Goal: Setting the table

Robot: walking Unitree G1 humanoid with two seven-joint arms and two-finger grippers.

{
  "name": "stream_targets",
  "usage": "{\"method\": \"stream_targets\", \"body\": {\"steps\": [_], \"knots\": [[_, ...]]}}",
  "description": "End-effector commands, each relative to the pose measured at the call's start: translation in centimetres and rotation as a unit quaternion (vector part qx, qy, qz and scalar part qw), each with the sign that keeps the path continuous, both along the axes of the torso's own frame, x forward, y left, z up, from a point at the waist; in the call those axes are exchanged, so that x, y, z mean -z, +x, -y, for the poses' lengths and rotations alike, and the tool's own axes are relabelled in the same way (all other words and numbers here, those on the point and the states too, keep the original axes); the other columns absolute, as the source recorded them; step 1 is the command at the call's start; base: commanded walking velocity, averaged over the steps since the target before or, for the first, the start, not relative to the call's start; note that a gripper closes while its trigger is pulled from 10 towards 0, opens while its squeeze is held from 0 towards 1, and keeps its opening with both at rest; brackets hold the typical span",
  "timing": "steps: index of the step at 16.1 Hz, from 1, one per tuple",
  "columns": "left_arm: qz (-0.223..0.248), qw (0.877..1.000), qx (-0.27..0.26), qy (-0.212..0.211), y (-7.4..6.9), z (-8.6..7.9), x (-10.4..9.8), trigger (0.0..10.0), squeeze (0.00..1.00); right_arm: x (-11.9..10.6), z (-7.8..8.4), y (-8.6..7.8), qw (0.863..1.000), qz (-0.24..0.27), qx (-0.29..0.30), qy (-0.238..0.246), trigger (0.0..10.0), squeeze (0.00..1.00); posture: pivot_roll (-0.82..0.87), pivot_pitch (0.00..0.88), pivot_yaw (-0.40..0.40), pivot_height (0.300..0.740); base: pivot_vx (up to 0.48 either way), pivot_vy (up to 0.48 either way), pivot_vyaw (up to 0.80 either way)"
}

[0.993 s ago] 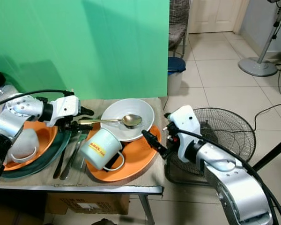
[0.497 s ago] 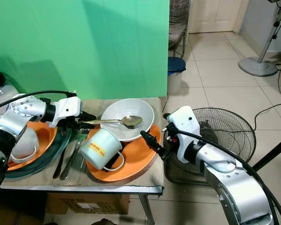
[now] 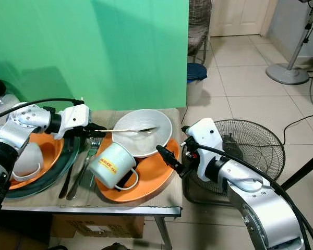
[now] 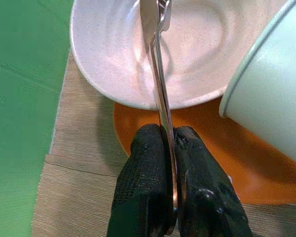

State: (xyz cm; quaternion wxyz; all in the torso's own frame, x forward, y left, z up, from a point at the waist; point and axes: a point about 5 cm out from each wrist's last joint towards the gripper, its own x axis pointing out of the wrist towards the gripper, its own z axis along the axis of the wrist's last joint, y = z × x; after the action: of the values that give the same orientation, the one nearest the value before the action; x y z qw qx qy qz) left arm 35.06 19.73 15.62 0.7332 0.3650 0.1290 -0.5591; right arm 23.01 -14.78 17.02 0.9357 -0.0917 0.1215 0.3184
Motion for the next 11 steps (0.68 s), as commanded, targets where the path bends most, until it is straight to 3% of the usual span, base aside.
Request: {"method": "stream_targets", "body": {"steps": [1,7,11], "knots": [[0.021,1.0,-0.007,-0.022,0.5,-0.1,-1.5,0.0,0.0,-0.4,-0.4,-0.1,1.0,0.006,-0.01,0.006,10.0,0.0,-0.03,0.0,0.151,0.74,0.0,0.0,0.0],[0.022,0.995,-0.015,-0.093,0.5,-0.2,-2.8,0.0,0.0,-0.4,-0.3,-0.1,1.0,0.009,-0.01,0.005,10.0,0.0,-0.03,0.0,0.148,0.74,0.0,0.0,0.0],[0.014,0.996,-0.017,-0.086,0.1,-0.4,-2.1,0.0,0.0,-0.3,-0.5,-0.1,1.0,0.008,-0.012,0.008,10.0,0.0,-0.02,0.0,0.146,0.74,0.0,0.0,0.0]]}}
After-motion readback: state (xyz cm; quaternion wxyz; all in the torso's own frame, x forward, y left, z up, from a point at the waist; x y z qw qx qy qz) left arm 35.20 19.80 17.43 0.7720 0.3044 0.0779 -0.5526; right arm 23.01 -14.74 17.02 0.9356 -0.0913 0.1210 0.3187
